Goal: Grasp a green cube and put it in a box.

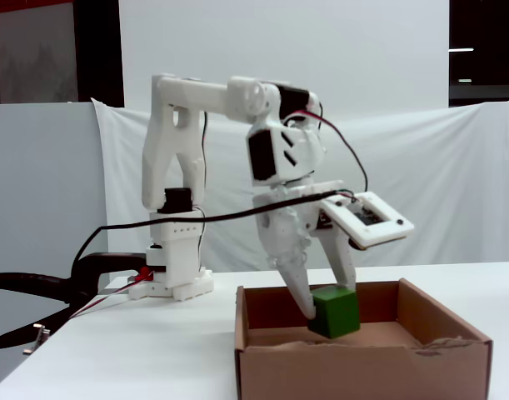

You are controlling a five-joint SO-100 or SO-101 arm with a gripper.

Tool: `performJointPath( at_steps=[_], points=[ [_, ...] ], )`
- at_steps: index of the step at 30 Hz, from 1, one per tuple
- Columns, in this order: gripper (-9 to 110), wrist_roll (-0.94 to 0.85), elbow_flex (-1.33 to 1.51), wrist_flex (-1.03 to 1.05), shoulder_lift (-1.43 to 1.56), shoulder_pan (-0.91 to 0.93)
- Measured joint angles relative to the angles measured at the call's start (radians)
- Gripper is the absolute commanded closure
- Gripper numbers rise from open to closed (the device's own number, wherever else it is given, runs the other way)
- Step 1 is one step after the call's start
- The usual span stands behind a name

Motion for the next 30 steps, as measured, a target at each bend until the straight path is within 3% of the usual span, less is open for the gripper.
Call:
performJointPath(
  at_steps=[9,17,30],
  points=[
    [84,0.012,0.043,-0.083,-0.051,-0.003],
    [77,0.051,0.048,-0.084,-0.052,-0.003],
    [75,0.074,-0.1,0.064,0.003,0.052]
  ],
)
